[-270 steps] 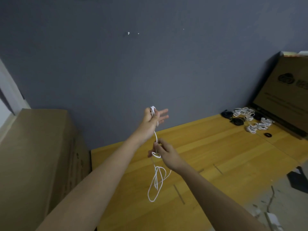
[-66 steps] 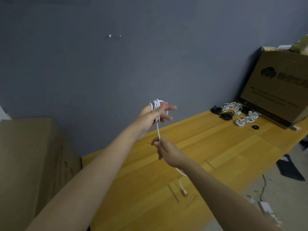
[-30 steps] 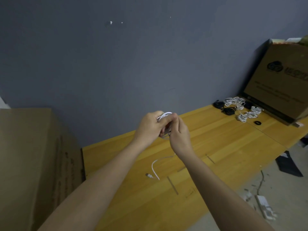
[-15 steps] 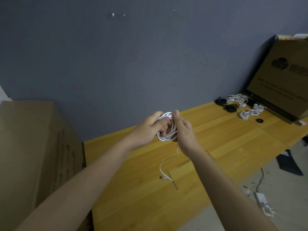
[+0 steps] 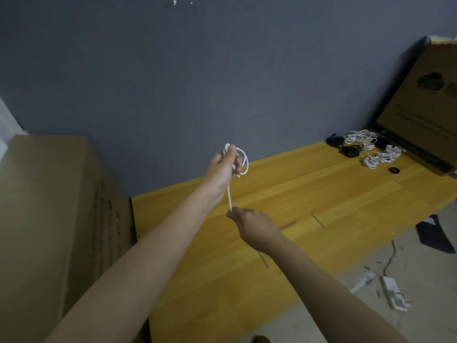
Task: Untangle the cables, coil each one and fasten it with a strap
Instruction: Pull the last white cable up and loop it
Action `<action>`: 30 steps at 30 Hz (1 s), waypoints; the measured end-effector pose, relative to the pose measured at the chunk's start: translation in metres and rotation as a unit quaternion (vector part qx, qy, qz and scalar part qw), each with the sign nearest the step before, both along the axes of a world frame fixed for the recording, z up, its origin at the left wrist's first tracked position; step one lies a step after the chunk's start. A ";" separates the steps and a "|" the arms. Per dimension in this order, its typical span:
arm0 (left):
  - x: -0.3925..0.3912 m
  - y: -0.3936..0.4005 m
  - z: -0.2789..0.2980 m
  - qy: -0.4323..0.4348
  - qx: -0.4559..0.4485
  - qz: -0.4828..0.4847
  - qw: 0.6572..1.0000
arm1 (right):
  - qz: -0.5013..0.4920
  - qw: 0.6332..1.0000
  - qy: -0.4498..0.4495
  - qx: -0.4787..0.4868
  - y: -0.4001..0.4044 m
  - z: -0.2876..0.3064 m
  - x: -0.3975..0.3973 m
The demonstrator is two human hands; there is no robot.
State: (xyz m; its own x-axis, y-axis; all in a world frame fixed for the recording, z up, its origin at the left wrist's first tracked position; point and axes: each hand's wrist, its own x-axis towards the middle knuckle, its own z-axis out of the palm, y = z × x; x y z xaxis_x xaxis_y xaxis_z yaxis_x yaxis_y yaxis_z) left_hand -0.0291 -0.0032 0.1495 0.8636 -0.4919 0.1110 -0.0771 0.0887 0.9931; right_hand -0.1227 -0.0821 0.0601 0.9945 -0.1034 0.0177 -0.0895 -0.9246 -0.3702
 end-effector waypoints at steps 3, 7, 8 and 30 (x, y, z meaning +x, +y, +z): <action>0.009 -0.001 -0.025 -0.120 0.126 -0.016 0.985 | 0.107 0.985 -0.107 -0.088 0.002 0.015 -0.006; 0.021 0.018 -0.056 -0.255 0.364 -0.130 0.886 | 0.121 0.963 -0.220 -0.094 -0.030 0.030 -0.016; 0.020 0.023 -0.059 -0.258 0.385 -0.146 0.874 | 0.102 0.965 -0.223 -0.094 -0.042 0.033 -0.017; -0.016 -0.116 -0.086 -0.215 0.404 -0.065 0.887 | 0.046 0.988 -0.102 0.106 -0.150 -0.026 -0.063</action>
